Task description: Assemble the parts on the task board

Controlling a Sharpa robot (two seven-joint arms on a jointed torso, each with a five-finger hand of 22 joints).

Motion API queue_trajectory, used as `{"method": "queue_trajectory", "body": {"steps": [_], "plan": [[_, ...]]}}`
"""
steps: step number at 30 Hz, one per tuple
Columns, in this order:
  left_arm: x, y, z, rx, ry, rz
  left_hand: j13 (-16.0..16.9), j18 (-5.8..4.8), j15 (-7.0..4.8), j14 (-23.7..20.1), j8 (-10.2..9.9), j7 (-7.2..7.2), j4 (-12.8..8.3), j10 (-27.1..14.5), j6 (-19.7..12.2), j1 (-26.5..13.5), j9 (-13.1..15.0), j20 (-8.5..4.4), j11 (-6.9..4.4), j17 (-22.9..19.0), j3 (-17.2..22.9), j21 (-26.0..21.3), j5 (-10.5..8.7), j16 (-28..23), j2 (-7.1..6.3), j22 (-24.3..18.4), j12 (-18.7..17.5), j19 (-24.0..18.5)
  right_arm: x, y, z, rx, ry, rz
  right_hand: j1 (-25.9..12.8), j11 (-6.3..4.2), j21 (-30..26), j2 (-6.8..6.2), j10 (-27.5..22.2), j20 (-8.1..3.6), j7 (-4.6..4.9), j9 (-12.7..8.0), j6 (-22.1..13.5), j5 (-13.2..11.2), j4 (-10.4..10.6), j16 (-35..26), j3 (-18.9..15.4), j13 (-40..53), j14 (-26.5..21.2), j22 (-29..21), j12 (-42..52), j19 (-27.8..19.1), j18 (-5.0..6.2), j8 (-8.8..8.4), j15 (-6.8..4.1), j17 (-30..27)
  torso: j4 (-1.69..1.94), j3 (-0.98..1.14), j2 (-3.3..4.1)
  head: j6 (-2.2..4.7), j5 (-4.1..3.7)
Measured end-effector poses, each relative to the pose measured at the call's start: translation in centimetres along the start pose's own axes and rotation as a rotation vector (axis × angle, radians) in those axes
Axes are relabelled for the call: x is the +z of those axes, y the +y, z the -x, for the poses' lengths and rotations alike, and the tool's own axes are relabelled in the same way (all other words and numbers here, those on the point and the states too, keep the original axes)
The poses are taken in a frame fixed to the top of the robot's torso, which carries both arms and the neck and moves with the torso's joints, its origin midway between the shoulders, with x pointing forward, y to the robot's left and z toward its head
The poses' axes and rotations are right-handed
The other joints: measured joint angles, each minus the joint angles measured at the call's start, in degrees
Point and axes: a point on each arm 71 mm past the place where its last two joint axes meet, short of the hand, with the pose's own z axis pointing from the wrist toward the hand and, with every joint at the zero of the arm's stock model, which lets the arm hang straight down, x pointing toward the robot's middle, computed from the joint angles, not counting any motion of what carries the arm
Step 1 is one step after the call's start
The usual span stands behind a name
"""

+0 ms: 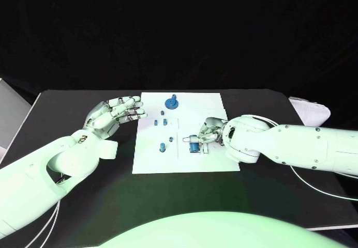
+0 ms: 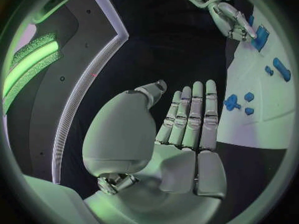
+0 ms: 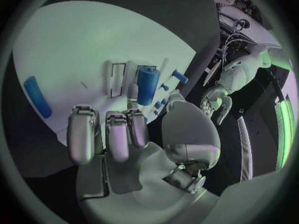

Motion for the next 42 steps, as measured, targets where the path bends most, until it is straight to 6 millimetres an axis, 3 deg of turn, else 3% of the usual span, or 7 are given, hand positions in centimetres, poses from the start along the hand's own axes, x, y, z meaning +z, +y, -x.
{"method": "queue_trajectory", "body": {"steps": [3,8,13,18,29,37,42], "plan": [[0.0,0.0,0.0,0.000,0.000,0.000,0.0,0.00,0.00,0.0,0.0,0.00,0.0,0.0,0.0,0.0,0.0,0.00,0.00,0.0,0.0,0.0,0.00,0.0,0.00,0.0,0.0,0.0,-0.2,-0.3,0.0,0.005,-0.004,-0.003,0.0,0.00,0.0,0.02,0.0,0.00,0.00,0.0,0.0,0.0,-0.2,0.0,0.2,0.0,0.0,0.0,0.0,0.0,0.00,0.00,0.00,0.0,-0.01,0.01,0.02,0.00,0.00],[0.0,0.0,0.1,0.001,-0.001,0.001,0.0,0.00,0.00,0.0,0.0,0.00,0.0,0.0,0.0,0.0,0.0,0.00,0.00,0.0,0.0,0.0,0.00,0.0,0.00,0.0,0.0,0.0,-0.6,-0.8,0.0,0.010,-0.006,-0.005,2.5,0.00,0.0,1.93,0.0,0.00,0.00,0.1,0.0,0.7,-0.3,0.0,1.0,0.0,0.0,0.0,0.0,0.0,0.00,0.25,0.00,0.0,-0.01,0.05,0.05,0.00,-0.01],[0.0,0.0,0.1,0.001,-0.002,0.001,0.0,0.00,0.00,0.0,0.0,0.00,0.0,0.0,0.0,0.0,0.0,0.00,0.00,0.0,0.0,0.0,0.00,0.0,0.00,0.0,0.0,0.0,-1.2,-1.2,0.0,0.015,-0.003,0.005,11.8,-0.21,0.4,2.70,0.2,-0.21,0.00,0.4,0.0,3.8,-0.6,0.2,2.1,0.0,0.0,0.0,0.1,0.2,-0.89,1.10,-0.01,0.0,0.03,0.08,0.05,0.00,0.10],[0.0,0.0,0.1,0.002,-0.003,0.001,0.0,0.00,0.00,0.0,0.0,0.00,0.0,0.0,0.0,0.0,-0.1,0.00,0.00,0.1,0.0,0.0,0.00,0.0,0.00,-0.1,0.0,0.0,-1.7,-1.5,-0.2,0.020,0.002,0.018,17.6,-0.21,0.4,2.32,0.2,-0.21,0.00,0.4,0.0,2.6,-0.6,0.2,2.9,0.0,0.2,0.0,0.3,0.2,-0.89,1.45,-0.21,0.0,-0.02,0.12,0.06,0.00,0.16],[-0.1,0.1,0.1,0.000,-0.002,0.003,0.0,0.00,0.00,0.0,0.0,0.00,0.0,0.0,0.0,0.0,-0.1,0.00,0.00,0.1,0.0,0.0,0.00,0.0,0.00,-0.1,0.0,0.0,-2.5,-2.9,0.8,0.049,-0.043,0.022,20.6,-0.21,0.7,2.39,0.2,-0.42,-0.25,-0.2,-0.4,5.6,-0.7,0.2,4.2,0.0,0.0,0.0,1.2,0.0,-0.89,1.42,-0.41,0.0,-0.10,0.16,0.05,0.00,-0.26],[-0.1,0.1,0.2,0.000,-0.003,0.003,0.0,0.01,0.00,0.0,0.0,0.00,0.0,0.0,0.0,0.0,-0.1,0.21,0.00,0.2,0.0,0.0,0.00,-0.2,0.00,-0.1,0.2,0.2,-3.3,-5.3,4.5,0.086,-0.119,0.010,24.7,0.33,1.3,2.44,0.1,-0.40,1.22,-2.4,-2.7,8.2,-1.0,0.6,6.2,0.0,0.0,0.0,2.4,0.0,-0.89,-2.35,0.03,0.0,-0.16,0.13,-0.01,0.05,-0.93],[-0.1,0.1,0.2,0.000,-0.002,0.003,0.0,0.01,0.00,0.0,0.0,0.00,0.0,0.0,0.0,0.0,-0.1,0.21,0.00,0.2,0.0,0.0,0.00,-0.2,0.00,-0.1,0.2,0.2,-3.1,-7.6,5.8,0.069,-0.104,-0.039,26.8,0.84,1.8,2.33,0.2,0.33,1.77,-4.3,-3.2,6.7,-0.8,0.6,8.6,0.0,0.0,0.0,2.8,0.1,-0.88,-5.16,0.64,0.0,-0.16,0.09,-0.01,0.10,-1.31]]}}
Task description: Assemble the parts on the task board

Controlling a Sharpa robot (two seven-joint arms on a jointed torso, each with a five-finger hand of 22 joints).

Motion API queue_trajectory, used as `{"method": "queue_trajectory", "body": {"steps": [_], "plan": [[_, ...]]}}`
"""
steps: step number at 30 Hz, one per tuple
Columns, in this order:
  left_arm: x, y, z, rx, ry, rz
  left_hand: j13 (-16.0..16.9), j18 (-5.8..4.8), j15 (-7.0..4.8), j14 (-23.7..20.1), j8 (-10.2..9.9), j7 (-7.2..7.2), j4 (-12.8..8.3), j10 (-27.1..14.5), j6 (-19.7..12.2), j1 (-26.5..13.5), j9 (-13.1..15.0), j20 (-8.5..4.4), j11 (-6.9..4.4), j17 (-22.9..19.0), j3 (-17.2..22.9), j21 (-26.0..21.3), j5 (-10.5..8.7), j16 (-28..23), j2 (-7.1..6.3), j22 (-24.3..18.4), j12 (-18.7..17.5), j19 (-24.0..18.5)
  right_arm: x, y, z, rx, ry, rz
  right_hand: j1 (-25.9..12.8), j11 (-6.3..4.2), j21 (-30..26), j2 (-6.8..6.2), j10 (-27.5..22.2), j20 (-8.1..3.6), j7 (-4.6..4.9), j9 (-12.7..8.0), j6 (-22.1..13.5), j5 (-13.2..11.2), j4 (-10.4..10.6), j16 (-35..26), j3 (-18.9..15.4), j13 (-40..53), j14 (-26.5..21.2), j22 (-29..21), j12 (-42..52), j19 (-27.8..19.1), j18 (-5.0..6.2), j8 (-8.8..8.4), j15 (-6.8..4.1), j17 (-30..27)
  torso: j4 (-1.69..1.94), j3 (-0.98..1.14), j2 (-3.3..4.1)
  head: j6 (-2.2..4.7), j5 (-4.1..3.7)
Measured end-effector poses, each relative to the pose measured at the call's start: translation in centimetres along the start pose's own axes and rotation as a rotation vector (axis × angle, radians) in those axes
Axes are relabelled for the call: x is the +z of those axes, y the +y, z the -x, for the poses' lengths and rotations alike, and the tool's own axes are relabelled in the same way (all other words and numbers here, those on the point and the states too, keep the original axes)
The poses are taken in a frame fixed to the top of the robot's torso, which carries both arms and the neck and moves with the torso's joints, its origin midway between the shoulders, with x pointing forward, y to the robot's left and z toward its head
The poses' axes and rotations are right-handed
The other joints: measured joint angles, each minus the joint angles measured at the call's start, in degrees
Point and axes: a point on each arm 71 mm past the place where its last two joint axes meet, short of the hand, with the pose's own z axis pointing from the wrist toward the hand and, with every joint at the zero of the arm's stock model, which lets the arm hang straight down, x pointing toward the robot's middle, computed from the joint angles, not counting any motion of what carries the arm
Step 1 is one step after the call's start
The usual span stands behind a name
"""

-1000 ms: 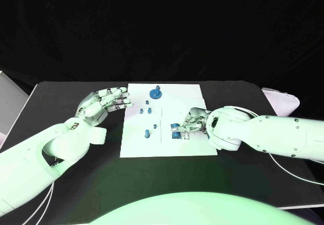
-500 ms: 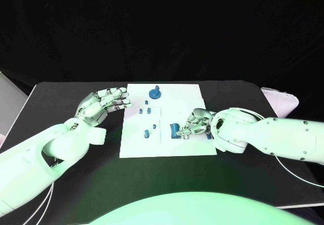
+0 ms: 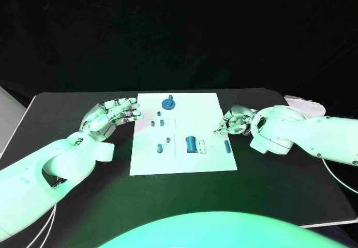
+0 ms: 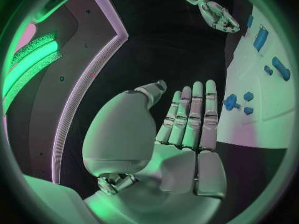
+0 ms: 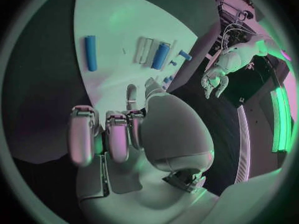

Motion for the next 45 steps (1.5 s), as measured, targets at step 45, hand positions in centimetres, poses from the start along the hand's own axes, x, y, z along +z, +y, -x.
{"method": "queue_trajectory", "body": {"steps": [45], "plan": [[-0.2,-0.1,0.3,0.005,-0.003,0.001,0.0,0.00,0.00,0.0,0.3,0.00,0.0,0.0,0.0,0.0,-0.1,-0.21,0.00,0.1,0.0,-0.4,0.00,0.0,0.00,-0.1,0.0,0.2,0.2,-2.8,-2.7,-0.213,0.082,-0.112,-6.7,-0.85,0.4,-4.03,0.0,-0.44,-1.64,1.3,5.1,1.7,0.2,0.0,3.5,0.0,0.0,0.0,1.9,0.0,0.00,0.97,-0.44,0.0,0.21,0.01,0.09,-0.10,-0.98]]}}
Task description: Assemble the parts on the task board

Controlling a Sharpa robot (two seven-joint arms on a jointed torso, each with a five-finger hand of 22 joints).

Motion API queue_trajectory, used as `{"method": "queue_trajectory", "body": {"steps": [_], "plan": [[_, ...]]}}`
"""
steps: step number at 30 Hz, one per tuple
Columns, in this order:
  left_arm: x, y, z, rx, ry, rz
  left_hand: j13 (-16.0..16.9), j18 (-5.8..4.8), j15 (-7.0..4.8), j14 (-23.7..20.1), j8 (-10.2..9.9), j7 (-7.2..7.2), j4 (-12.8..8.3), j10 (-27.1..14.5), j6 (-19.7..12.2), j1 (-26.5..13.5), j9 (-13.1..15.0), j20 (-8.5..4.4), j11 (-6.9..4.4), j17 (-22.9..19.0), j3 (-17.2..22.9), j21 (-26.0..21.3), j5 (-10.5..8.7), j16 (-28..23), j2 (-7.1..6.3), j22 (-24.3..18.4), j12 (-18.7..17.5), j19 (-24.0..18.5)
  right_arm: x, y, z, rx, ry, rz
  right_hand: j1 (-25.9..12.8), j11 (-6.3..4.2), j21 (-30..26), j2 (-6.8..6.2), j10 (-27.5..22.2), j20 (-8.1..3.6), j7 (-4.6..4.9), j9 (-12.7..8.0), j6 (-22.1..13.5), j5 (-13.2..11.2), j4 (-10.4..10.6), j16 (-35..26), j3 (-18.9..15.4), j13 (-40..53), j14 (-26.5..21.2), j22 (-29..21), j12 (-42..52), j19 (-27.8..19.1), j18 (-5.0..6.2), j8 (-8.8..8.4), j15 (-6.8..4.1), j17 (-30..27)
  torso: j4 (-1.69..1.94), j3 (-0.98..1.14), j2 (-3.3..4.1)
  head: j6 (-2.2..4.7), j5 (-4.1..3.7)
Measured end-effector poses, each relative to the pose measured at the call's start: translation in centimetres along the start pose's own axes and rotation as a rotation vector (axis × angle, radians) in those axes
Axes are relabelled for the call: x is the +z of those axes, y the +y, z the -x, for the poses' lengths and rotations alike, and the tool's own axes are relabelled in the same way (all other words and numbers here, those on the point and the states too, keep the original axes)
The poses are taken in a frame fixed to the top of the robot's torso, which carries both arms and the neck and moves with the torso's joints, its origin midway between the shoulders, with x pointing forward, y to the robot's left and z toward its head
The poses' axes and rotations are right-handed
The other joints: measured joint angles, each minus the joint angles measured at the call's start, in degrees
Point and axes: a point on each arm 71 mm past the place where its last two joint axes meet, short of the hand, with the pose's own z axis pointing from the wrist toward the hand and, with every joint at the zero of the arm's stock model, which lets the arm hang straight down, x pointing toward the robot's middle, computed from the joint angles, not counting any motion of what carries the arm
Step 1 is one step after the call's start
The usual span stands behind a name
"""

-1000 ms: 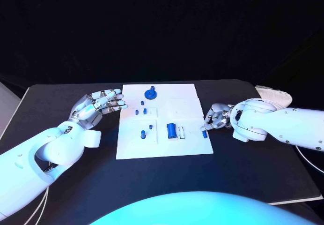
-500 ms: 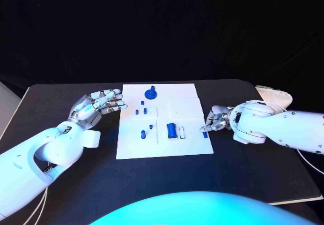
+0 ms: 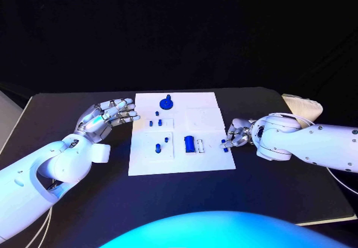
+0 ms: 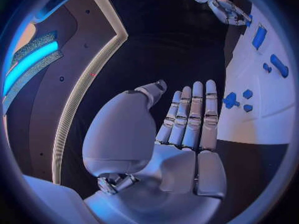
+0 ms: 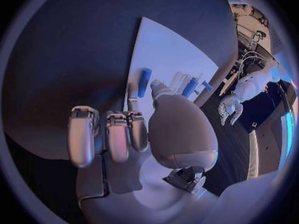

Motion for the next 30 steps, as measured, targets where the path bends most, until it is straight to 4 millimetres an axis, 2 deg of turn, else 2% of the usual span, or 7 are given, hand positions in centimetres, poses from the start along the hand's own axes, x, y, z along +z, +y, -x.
{"method": "queue_trajectory", "body": {"steps": [5,7,12,18,21,24,30], "plan": [[-0.01,0.00,0.03,0.000,0.000,0.001,0.0,0.00,0.00,0.0,0.0,0.00,0.0,0.0,0.0,0.0,0.0,0.00,0.00,0.0,0.0,0.0,0.00,0.0,0.00,0.0,0.0,0.0,-0.01,0.04,-0.18,-0.022,0.004,0.002,1.7,0.00,0.0,-0.89,0.0,0.00,0.23,0.2,-0.2,0.0,-0.3,0.0,0.7,0.0,0.0,0.0,0.0,0.0,0.00,0.00,0.00,0.0,-0.02,-0.03,-0.02,0.00,-0.04],[-0.01,0.00,0.03,0.000,0.000,0.001,0.0,0.00,0.00,0.0,0.0,0.00,0.0,0.0,0.0,0.0,0.0,0.00,0.00,0.0,0.0,0.0,0.00,0.0,0.00,0.0,0.0,0.0,-0.04,0.11,-0.26,-0.029,0.006,0.004,2.1,0.00,0.0,-0.89,0.0,0.00,0.23,0.3,-0.2,0.0,-0.1,0.0,0.9,0.0,0.0,0.0,0.0,0.0,0.00,0.00,0.00,0.0,-0.04,-0.04,-0.03,0.00,-0.04],[-0.02,0.00,0.04,0.001,0.000,0.001,0.0,0.00,0.00,0.0,0.0,0.00,0.0,0.0,0.0,0.0,0.0,0.00,0.00,0.0,0.0,0.0,0.00,0.0,0.00,0.0,0.0,0.0,-0.10,0.27,-0.41,-0.045,0.012,0.010,4.0,0.00,0.0,-1.87,0.0,0.00,0.03,0.3,-0.4,0.1,-0.4,0.0,1.8,0.0,0.0,0.0,-0.2,0.0,0.00,0.02,0.00,0.0,-0.05,-0.07,-0.03,0.00,-0.09],[-0.03,0.00,0.05,0.001,-0.001,0.002,0.0,0.00,0.00,0.0,0.0,0.00,0.2,0.0,0.0,0.0,0.0,0.00,0.00,0.1,-0.2,0.0,0.00,-0.2,0.00,-0.1,0.0,0.0,-0.17,0.48,-0.53,-0.053,0.012,0.017,7.6,0.00,0.0,-1.93,0.0,0.00,0.23,0.3,-0.6,4.5,-0.5,0.0,4.9,0.0,0.0,0.0,-0.2,0.0,0.00,-0.37,0.00,0.0,-0.02,-0.08,-0.05,0.00,-0.11],[-0.04,-0.01,0.07,0.001,-0.001,0.002,0.0,0.00,0.00,0.0,0.0,0.00,0.2,0.0,0.0,0.0,0.0,0.00,0.00,0.1,-0.2,0.0,0.00,-0.2,0.00,-0.1,0.0,0.0,-0.24,0.65,-0.57,-0.053,0.010,0.022,8.4,0.01,0.0,-2.07,0.0,0.00,0.25,0.2,-0.6,5.0,-0.6,0.0,8.0,0.0,0.2,0.0,-0.2,0.0,0.00,-0.59,-0.20,0.0,-0.01,-0.08,-0.05,0.00,-0.13],[-0.05,-0.02,0.10,0.001,-0.001,0.002,0.0,-0.01,0.00,0.0,0.0,0.00,0.2,0.0,0.0,0.0,0.0,0.00,0.00,0.1,-0.2,0.0,0.00,-0.2,0.00,-0.1,0.0,0.0,-0.31,0.82,-0.55,-0.046,0.002,0.027,8.4,0.01,0.0,-2.09,0.0,0.00,0.13,0.1,-0.5,6.9,-0.4,0.0,11.1,0.0,0.1,0.0,-0.2,0.0,0.00,-1.04,-0.32,0.0,0.02,-0.08,-0.03,0.00,-0.08],[-0.07,-0.02,0.12,0.002,-0.002,0.002,0.0,0.00,0.00,0.0,0.0,0.00,0.2,0.0,0.0,0.0,0.0,0.00,0.00,0.1,-0.2,0.0,0.00,-0.2,0.00,-0.1,0.0,0.0,-0.56,0.91,-0.60,-0.010,-0.012,0.030,8.1,0.02,0.0,-2.41,0.0,0.00,0.11,0.0,-0.5,8.1,-0.3,0.0,13.4,0.0,0.0,0.0,-0.2,0.0,0.00,-0.96,-0.41,0.0,0.02,-0.08,-0.02,0.00,0.09]]}}
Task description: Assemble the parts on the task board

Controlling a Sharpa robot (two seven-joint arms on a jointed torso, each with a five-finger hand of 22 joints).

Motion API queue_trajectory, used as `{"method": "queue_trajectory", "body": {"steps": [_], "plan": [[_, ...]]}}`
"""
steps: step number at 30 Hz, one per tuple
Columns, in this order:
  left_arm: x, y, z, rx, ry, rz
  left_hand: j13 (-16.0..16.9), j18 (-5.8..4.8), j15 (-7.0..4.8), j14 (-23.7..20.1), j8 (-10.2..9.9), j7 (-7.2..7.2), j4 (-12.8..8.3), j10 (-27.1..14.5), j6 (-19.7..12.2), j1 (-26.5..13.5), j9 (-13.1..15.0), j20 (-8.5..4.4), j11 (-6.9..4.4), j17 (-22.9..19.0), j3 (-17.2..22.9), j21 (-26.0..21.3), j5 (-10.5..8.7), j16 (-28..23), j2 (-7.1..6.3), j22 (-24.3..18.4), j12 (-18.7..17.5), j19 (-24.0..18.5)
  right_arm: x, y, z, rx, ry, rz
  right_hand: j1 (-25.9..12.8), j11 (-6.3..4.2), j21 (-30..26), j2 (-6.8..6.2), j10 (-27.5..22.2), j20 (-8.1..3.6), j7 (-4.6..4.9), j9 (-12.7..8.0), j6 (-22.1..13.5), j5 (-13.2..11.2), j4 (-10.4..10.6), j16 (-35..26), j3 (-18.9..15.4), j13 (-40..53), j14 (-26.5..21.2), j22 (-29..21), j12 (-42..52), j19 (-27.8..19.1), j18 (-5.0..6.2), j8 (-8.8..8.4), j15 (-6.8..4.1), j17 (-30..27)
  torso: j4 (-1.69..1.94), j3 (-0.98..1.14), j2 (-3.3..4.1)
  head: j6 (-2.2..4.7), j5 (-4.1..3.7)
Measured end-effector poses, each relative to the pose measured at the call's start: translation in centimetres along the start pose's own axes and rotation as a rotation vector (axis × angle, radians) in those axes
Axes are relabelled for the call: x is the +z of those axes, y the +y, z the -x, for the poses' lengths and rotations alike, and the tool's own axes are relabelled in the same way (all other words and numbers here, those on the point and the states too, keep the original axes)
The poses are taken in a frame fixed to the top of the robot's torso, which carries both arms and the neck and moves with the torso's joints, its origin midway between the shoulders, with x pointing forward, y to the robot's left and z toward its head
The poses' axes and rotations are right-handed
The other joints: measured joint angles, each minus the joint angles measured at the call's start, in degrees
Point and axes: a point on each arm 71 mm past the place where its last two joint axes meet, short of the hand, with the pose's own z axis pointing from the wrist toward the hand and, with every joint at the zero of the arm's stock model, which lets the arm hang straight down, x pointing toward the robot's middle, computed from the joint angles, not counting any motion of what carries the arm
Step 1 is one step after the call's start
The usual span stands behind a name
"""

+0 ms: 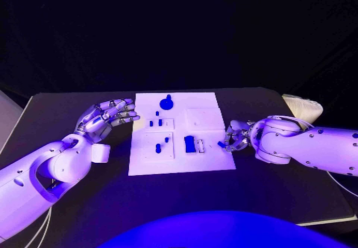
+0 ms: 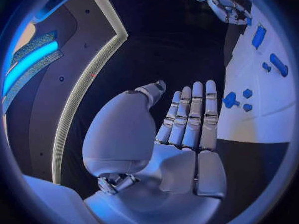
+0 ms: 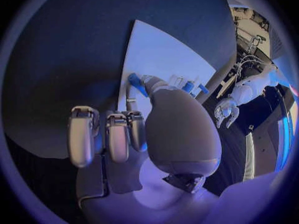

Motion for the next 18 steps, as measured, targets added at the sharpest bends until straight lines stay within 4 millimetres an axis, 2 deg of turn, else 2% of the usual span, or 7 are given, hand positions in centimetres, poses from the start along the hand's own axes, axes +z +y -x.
{"method": "queue_trajectory", "body": {"steps": [6,11,18], "plan": [[0.0,0.0,0.0,0.000,0.000,0.001,0.0,0.00,0.00,0.0,0.0,0.00,0.0,0.0,0.0,0.0,0.0,0.00,0.00,0.0,0.0,0.0,0.00,0.0,0.00,0.0,0.0,0.0,-0.5,0.4,1.0,0.063,-0.017,0.006,-0.3,0.00,0.0,-0.30,0.0,0.00,0.00,0.7,0.0,0.3,0.1,0.0,0.9,0.0,0.0,0.0,0.0,0.0,0.00,0.32,0.00,0.0,0.00,-0.04,-0.01,0.00,0.01],[0.0,0.0,0.0,-0.001,0.001,0.001,0.0,0.00,0.00,0.0,0.0,0.00,0.0,0.0,0.0,0.0,0.0,0.00,0.00,0.0,0.0,0.0,0.00,0.0,0.00,0.0,0.0,0.0,-1.0,1.5,2.1,0.120,-0.026,0.028,-0.7,0.00,0.0,-0.66,0.0,0.00,0.00,0.8,0.0,0.3,0.0,0.0,1.3,0.0,0.0,0.0,0.0,0.0,0.00,0.32,0.00,0.0,-0.02,-0.01,-0.02,0.00,0.05],[0.1,0.1,-0.1,-0.003,0.003,0.002,0.0,0.00,0.00,0.0,0.0,0.00,0.0,0.0,0.0,0.0,0.0,0.00,0.02,0.0,0.0,0.0,0.00,0.0,0.00,0.0,0.0,0.0,-0.9,3.5,1.9,0.173,0.009,0.061,-1.6,0.00,0.0,-0.80,0.0,0.00,0.00,0.9,0.0,0.3,0.0,0.0,1.6,0.0,0.0,0.0,0.0,0.0,0.00,0.33,0.01,0.0,-0.03,-0.03,-0.04,0.00,-0.04]]}}
